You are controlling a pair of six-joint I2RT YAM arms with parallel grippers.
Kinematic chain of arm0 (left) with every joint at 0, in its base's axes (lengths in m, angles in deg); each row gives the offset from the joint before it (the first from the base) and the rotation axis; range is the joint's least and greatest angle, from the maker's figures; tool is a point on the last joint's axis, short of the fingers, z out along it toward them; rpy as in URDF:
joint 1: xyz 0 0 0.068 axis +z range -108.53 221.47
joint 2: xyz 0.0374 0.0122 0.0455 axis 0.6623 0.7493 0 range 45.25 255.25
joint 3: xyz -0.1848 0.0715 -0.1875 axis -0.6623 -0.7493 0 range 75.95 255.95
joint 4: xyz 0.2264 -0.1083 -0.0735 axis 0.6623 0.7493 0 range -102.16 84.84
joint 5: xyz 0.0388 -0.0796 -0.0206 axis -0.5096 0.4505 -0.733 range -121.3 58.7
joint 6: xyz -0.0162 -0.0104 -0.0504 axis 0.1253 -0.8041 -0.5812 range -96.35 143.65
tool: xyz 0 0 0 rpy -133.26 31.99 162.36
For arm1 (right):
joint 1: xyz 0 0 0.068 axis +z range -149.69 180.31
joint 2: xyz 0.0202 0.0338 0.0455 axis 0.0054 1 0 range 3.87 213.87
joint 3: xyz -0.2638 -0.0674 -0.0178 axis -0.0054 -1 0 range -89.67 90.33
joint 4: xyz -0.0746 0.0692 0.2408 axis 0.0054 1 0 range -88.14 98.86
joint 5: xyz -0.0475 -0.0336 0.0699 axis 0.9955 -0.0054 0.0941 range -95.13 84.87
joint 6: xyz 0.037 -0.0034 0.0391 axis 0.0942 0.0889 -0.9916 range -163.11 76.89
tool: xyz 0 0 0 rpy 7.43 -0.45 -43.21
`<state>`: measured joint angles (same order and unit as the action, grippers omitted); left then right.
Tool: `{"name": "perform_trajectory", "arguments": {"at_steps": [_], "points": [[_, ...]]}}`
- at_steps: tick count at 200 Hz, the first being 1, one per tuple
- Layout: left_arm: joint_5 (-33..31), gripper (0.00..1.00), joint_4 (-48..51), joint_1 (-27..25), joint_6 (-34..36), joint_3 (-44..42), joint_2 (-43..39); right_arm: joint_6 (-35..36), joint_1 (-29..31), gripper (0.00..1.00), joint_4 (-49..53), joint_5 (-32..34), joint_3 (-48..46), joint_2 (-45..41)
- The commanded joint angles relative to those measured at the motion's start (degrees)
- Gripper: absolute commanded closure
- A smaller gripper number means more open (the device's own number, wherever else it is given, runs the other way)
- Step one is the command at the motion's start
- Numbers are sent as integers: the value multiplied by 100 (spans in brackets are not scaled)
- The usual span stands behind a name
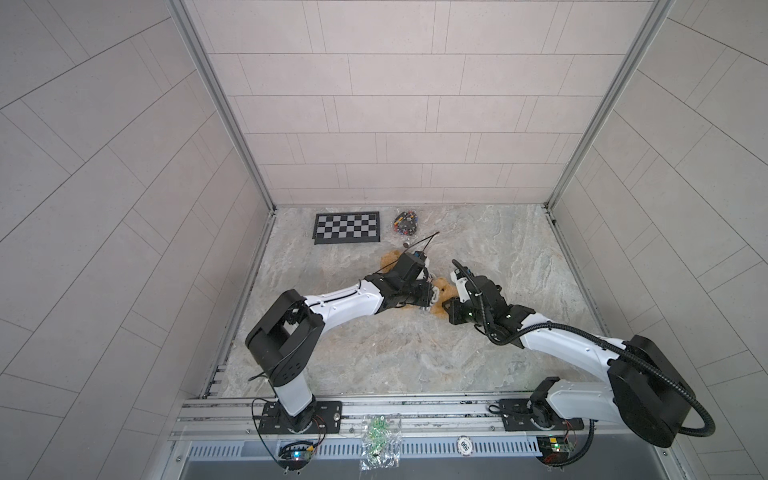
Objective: Dress the teddy bear
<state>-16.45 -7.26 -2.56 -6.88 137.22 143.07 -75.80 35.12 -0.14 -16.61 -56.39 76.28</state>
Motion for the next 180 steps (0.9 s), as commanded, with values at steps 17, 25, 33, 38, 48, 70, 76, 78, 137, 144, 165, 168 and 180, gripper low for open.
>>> {"name": "perform_trajectory", "arguments": {"at_steps": [17,25,33,38,48,70,76,78,137,144,165,168,180], "points": [[99,76,-470,122,-171,-217,-27,-62,27,100,51,-95,-110,-119],[168,72,-620,164,-260,-356,-93,-71,26,100,51,-86,-115,-121],[243,68,-815,230,-385,-527,-168,-77,26,100,42,-78,-127,-115],[279,66,-938,292,-480,-647,-215,-87,18,100,42,-82,-133,-114],[370,67,-1191,417,-659,-879,-290,-95,17,100,25,-74,-145,-123],[554,72,-1574,600,-862,-1171,-351,-106,17,100,5,-78,-164,-112],[603,73,-1651,621,-906,-1211,-351,-103,10,100,0,-80,-164,-110],[614,73,-1699,628,-928,-1229,-351,-105,13,100,-6,-82,-164,-98],[992,93,-2644,808,-1524,-1575,-297,-124,9,100,11,-42,-181,-112],[978,95,-2635,808,-1502,-1586,-336,-124,8,100,24,-34,-190,-116],[926,98,-2413,808,-1339,-1610,-500,-129,-9,100,43,12,-214,-140],[913,98,-2359,808,-1307,-1610,-535,-131,-9,100,42,15,-216,-139],[840,98,-2045,808,-1110,-1609,-705,-141,-18,100,46,36,-233,-167]]}}
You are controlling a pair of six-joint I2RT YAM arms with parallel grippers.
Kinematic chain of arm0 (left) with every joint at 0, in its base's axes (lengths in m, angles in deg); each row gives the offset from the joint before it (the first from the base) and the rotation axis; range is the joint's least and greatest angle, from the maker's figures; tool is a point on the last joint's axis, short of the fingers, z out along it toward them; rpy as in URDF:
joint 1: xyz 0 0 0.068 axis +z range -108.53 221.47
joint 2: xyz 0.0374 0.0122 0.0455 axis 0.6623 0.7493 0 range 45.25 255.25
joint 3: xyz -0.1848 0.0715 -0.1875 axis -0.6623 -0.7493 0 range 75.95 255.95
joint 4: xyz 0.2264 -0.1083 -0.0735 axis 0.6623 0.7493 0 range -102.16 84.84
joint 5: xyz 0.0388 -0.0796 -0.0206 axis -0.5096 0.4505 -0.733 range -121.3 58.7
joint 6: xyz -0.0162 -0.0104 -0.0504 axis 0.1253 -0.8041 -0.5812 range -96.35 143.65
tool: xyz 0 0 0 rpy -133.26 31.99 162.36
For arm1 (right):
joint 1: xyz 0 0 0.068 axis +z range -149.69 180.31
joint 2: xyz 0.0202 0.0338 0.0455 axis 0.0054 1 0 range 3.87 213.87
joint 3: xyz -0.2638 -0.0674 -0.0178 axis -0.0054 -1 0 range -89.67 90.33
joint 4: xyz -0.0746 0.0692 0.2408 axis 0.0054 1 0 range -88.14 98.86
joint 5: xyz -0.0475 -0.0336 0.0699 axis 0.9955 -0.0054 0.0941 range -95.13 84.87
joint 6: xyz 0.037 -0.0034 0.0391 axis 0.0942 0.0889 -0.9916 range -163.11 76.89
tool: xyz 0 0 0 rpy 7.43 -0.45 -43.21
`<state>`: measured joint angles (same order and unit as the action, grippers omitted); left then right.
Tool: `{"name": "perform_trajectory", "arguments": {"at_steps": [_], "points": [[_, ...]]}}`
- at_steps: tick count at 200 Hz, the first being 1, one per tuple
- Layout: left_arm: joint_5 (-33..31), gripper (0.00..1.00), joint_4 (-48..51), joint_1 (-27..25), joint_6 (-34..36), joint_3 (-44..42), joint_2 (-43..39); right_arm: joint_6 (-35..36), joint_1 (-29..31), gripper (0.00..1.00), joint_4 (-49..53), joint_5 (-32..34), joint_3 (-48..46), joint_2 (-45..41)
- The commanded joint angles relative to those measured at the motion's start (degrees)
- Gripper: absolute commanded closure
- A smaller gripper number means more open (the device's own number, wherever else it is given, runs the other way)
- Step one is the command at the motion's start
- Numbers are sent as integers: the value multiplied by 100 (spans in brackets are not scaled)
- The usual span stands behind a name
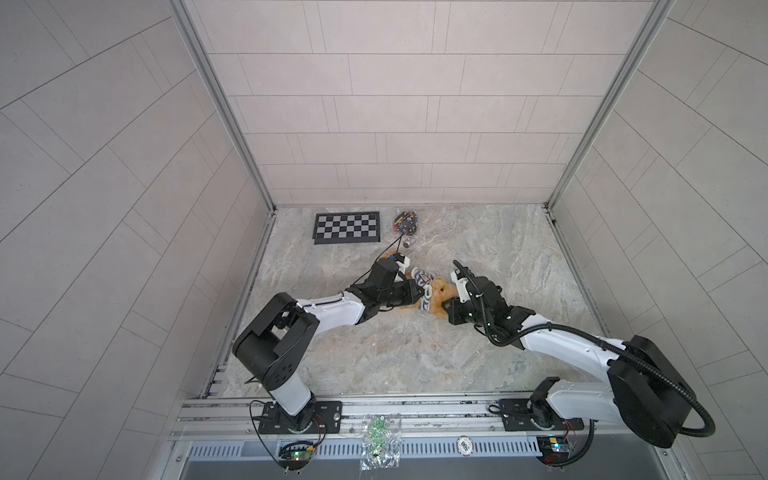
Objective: Dress the teddy bear
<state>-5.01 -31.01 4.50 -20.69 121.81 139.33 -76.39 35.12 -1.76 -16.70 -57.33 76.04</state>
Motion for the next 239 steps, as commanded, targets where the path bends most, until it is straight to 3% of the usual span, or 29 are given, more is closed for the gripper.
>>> {"name": "perform_trajectory", "arguments": {"at_steps": [1,42,94,110,132,161,239], "points": [[-314,98,374,98,300,-64,-339,-87,-18,100,210,48,-139,-142],[-520,98,2160,-33,1302,112,-1031,-113,-44,100,230,196,-205,-205],[-515,97,3274,-151,1762,-219,-1687,-159,-105,100,230,400,-357,-235],[-494,93,3198,-201,1720,-278,-1815,-136,-105,100,202,352,-353,-228],[-314,76,2678,-356,1523,-275,-1835,-126,-106,100,183,239,-279,-170],[-185,75,2217,-399,1204,-202,-1700,-111,-105,100,337,191,-196,-223],[-390,76,2087,-481,897,214,-1088,-75,-96,100,285,157,-222,-287]]}}
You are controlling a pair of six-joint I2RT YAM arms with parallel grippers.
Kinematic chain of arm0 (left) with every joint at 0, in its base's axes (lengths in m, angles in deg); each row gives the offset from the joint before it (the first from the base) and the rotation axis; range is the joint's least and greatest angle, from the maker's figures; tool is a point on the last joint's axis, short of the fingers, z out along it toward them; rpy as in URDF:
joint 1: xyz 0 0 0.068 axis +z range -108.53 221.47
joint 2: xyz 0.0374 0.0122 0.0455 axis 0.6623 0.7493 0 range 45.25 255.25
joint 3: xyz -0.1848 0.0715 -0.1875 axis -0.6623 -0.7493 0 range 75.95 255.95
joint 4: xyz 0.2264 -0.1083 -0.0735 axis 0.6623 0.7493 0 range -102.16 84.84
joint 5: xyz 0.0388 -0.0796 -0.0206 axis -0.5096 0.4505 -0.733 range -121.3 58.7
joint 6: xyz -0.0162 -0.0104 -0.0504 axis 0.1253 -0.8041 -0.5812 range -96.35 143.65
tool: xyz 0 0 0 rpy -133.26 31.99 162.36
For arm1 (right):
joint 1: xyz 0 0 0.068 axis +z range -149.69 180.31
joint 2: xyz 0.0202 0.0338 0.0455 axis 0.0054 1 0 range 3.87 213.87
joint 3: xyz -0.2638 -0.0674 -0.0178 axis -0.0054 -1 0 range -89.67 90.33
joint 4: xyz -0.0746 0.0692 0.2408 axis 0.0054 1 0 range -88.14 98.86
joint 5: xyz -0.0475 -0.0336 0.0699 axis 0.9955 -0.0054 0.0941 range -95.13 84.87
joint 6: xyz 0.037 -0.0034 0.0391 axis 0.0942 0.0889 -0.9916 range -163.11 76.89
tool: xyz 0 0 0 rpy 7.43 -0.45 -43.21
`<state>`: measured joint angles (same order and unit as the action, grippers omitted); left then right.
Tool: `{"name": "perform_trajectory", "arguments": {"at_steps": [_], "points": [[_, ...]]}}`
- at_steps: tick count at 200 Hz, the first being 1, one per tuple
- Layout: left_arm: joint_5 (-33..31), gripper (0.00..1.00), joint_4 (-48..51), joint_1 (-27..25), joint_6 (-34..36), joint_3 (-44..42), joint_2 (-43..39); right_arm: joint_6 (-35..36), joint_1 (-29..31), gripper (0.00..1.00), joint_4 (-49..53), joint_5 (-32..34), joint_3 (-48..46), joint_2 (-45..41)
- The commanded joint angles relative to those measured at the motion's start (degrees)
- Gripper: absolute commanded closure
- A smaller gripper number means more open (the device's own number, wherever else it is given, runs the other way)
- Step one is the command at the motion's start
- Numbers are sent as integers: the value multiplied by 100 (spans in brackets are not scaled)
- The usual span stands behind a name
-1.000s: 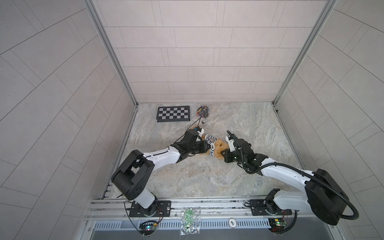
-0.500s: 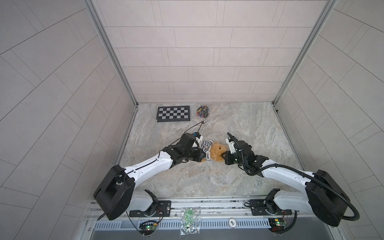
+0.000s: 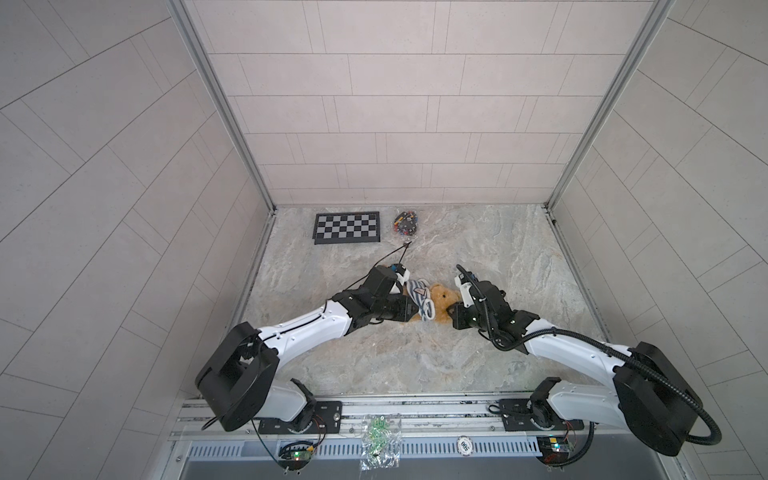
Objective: Dress the teddy bear
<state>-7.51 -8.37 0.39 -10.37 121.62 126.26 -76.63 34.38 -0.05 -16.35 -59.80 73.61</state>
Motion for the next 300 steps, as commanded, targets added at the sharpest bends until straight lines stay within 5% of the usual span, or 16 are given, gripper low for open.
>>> {"name": "perform_trajectory", "arguments": {"at_steps": [1,47,102,184,300], "points": [[-144,76,-182,-77,-137,237,221,-54,-22,100,113,121,26,-42],[-68,77,-248,-187,-185,433,445,-6,-22,100,130,113,60,-23],[-39,100,121,-182,-81,386,152,142,-53,100,209,448,-80,-291],[477,100,1828,-182,1152,81,-456,499,-400,100,751,713,-34,-837],[-202,100,2417,531,1470,66,-695,1005,-427,100,1279,487,301,-1257]]}}
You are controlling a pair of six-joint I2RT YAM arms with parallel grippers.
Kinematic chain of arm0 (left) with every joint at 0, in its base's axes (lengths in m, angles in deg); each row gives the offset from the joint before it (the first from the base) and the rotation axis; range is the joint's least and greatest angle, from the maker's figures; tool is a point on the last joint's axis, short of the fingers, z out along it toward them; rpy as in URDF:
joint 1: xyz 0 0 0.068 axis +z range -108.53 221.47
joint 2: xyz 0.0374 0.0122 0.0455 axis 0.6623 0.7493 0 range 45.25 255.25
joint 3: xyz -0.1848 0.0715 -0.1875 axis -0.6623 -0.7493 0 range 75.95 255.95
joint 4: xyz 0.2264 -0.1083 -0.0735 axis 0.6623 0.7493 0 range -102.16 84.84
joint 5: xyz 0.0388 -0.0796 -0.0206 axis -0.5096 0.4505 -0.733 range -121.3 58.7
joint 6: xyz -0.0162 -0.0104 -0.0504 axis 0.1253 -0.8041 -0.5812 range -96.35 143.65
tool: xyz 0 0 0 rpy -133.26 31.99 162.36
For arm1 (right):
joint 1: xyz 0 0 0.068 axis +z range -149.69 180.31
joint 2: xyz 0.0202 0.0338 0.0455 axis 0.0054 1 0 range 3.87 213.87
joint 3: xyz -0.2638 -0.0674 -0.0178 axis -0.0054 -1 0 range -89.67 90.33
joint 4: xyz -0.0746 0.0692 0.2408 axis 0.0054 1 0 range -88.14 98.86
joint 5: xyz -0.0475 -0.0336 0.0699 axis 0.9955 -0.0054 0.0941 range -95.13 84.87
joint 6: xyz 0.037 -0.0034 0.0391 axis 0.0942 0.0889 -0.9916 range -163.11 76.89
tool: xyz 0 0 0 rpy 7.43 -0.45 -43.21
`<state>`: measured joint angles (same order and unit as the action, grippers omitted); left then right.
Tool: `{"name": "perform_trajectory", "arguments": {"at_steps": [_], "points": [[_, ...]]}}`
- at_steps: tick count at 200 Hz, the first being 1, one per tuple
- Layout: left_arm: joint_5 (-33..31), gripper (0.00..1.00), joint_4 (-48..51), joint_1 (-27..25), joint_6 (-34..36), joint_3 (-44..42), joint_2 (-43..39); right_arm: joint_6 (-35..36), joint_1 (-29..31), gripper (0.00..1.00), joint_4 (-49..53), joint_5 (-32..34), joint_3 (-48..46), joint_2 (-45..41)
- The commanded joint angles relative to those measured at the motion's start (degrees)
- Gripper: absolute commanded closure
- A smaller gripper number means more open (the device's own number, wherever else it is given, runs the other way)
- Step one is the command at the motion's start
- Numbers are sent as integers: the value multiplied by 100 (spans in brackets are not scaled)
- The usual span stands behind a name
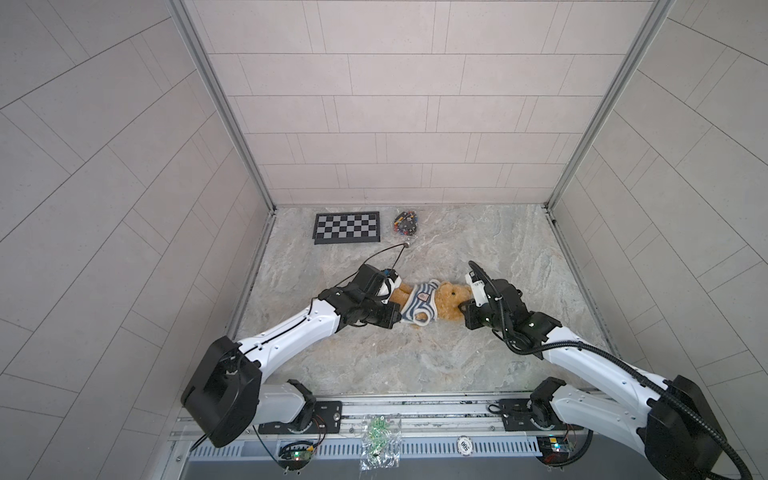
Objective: Dress the teddy bear
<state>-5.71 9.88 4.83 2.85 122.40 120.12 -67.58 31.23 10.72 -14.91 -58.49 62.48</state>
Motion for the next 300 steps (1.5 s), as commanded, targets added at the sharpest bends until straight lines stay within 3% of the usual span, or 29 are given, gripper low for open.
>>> {"name": "perform_trajectory", "arguments": {"at_steps": [1,35,60,110,145,186,231,300], "points": [[-384,100,591,87,147,-13,-79,100,-112,100,207,335,174,-146],[-784,100,569,210,113,-156,-155,-8,-170,100,248,255,202,-340],[-684,100,418,239,60,-120,-236,-162,-215,100,256,56,277,-454],[-488,100,682,-281,267,467,-144,-838,21,100,407,-186,398,-678],[-651,67,161,-280,44,127,-370,-1082,32,100,362,-226,340,-821],[-856,29,-2197,-392,-668,-1618,-1366,-1276,28,100,176,-428,396,-781],[-1272,27,-4012,-650,-1144,-2531,-1368,-1811,30,100,-398,-864,581,-920],[-1492,26,-5509,-668,-611,-2695,-1040,-2567,35,100,-1284,-1593,698,-831]]}}
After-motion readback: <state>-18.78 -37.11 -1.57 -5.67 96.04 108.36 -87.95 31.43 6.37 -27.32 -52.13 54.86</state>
